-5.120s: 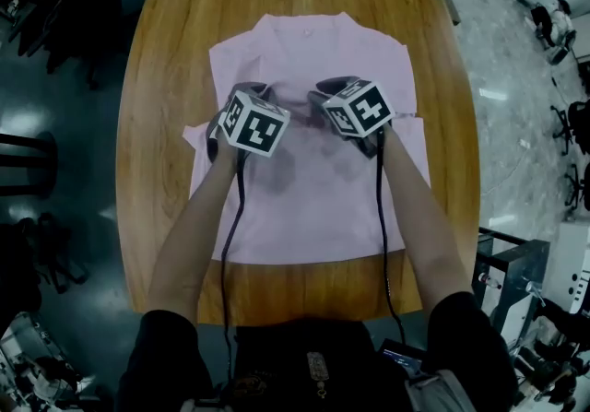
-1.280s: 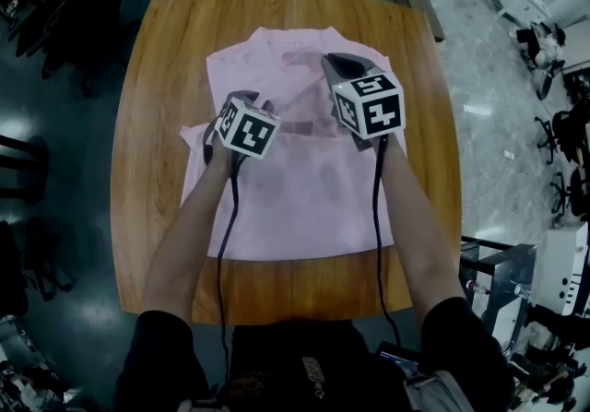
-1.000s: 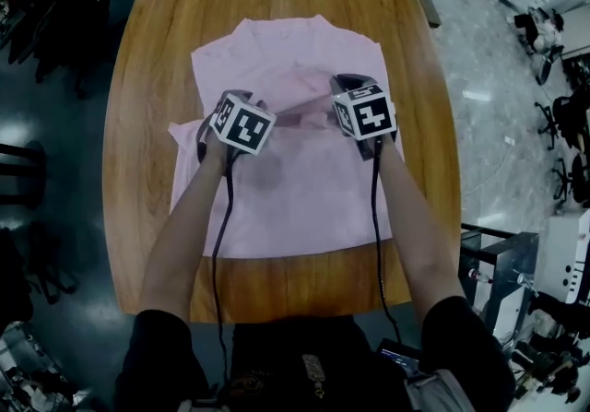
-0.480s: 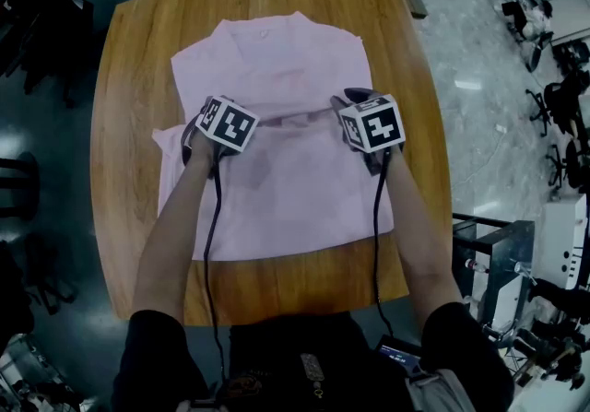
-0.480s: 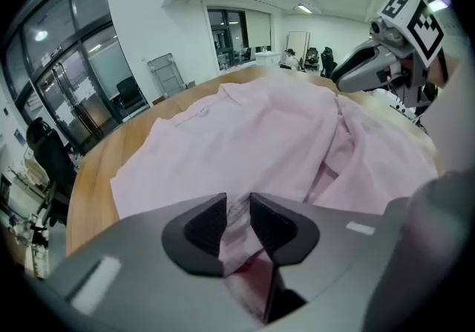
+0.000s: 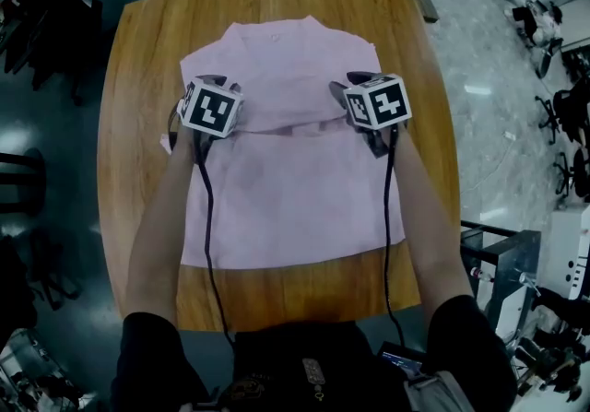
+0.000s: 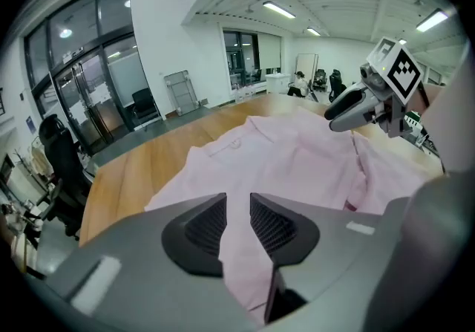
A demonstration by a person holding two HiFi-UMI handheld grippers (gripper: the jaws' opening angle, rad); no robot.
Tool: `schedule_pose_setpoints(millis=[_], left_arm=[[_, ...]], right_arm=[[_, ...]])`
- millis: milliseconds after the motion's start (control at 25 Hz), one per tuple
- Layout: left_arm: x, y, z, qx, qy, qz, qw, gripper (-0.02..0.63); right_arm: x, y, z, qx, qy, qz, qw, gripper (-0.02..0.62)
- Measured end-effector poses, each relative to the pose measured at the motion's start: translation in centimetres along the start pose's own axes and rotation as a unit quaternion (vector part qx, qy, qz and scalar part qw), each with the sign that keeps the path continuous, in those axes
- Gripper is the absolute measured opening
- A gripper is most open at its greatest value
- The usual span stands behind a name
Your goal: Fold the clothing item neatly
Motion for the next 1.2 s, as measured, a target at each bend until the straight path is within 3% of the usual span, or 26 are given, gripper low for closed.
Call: schedule_pose_setpoints(millis=[360, 400, 520, 600, 760, 960, 1200], left_arm=[[0.0, -5.9, 2.7, 0.007, -0.016, 0.036, 0.9992, 0.143], [0.4, -6.4, 2.7, 0.006, -0.014, 0.043, 0.999, 0.132], [1.1, -6.8, 2.9, 0.004, 0.0, 0.049, 0.9988, 0.06], [1.1, -6.7, 2.9, 0.004, 0.008, 0.043, 0.999, 0.032], [0.9, -5.5, 3.4, -0.017, 0.011, 0.021, 0.9996, 0.028], [0.7, -4.6, 4.5, -0.049, 0.021, 0.002, 0.9986, 0.029], [2.3, -4.9, 5.1, -0.056, 0.026, 0.033, 0.9975, 0.06]], right_arm=[[-0.2, -5.2, -0.8, -0.052, -0.008, 0.038, 0.998, 0.174], [0.1, -5.4, -0.7, -0.062, -0.005, 0.047, 0.997, 0.161], [0.4, -5.5, -0.7, -0.076, 0.003, 0.058, 0.995, 0.017], [0.4, -4.9, -0.9, -0.08, 0.007, 0.054, 0.995, 0.015], [0.2, -3.3, -1.9, -0.06, 0.014, 0.038, 0.997, 0.014], [0.0, -1.6, -3.6, 0.004, 0.021, 0.037, 0.999, 0.014], [1.5, -3.9, -4.0, 0.034, 0.044, 0.06, 0.997, 0.029]])
Point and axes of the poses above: the fingertips, and each gripper's own axes: y backward along the fingers, z to its left, x out of its underside, the point moved 6 cm from there along y, backward along the fingers, and after that the axes turned 3 degrees about x, right-handed, at the moved point
